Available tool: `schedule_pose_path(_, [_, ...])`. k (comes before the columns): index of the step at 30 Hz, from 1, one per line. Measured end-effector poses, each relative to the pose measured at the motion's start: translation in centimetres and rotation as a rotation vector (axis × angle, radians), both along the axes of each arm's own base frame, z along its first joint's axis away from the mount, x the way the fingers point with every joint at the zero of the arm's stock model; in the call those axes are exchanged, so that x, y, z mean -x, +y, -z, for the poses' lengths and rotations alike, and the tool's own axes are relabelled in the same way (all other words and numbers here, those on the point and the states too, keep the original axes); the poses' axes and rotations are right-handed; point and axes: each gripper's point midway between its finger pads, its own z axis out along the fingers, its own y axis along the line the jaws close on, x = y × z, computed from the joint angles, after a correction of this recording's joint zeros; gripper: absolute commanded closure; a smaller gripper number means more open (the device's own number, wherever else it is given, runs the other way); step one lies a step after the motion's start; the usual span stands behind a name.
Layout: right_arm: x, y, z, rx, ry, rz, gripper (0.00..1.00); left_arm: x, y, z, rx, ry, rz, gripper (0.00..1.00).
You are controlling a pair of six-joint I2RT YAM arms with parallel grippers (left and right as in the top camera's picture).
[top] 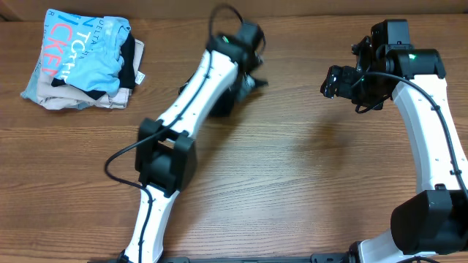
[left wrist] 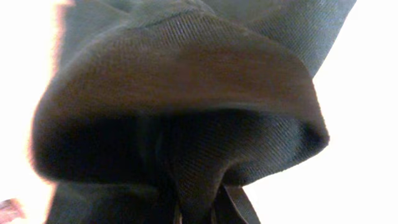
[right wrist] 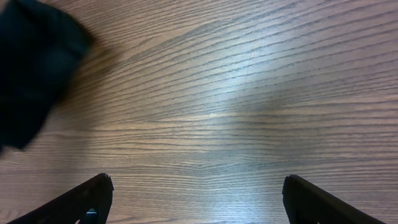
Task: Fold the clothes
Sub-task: 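Lift the black bundle with the left gripper and carry it left, then place the black bundle on top of the folded stack with the left gripper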
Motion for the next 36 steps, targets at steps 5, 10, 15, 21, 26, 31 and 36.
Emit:
schedule_pose_path(5, [0.0, 0.0, 0.0, 0.002, -0.002, -0.006, 0.09, -2.7, 3.4, -6.7, 0.012, -0.147, -0.081, 0.96])
schedule_pose_path(10, [0.0, 0.0, 0.0, 0.003, -0.002, -0.009, 0.09, -4.4, 6.4, -11.4, -0.006, -0.279, -0.147, 0.96])
schedule_pose_path(15, [0.0, 0.0, 0.0, 0.003, -0.002, -0.009, 0.09, -5.6, 9.7, -15.0, -0.053, -0.397, -0.202, 0.96])
schedule_pose_path(21, [0.1, 0.0, 0.0, 0.003, 0.002, -0.009, 0.09, -7.4, 16.0, -18.8, -0.096, -0.526, -0.295, 0.96])
schedule_pose_path(26, [0.4, 0.0, 0.1, 0.003, 0.016, -0.009, 0.09, -9.0, 23.2, -21.0, -0.163, -0.614, -0.364, 0.96])
schedule_pose_path(31, [0.5, 0.0, 0.2, 0.003, 0.021, -0.009, 0.09, -9.4, 30.9, -22.8, -0.247, -0.680, -0.433, 0.96])
schedule_pose_path(36, [0.6, 0.0, 0.2, 0.003, 0.023, -0.009, 0.09, -8.5, 37.9, -23.6, -0.269, -0.711, -0.510, 0.96])
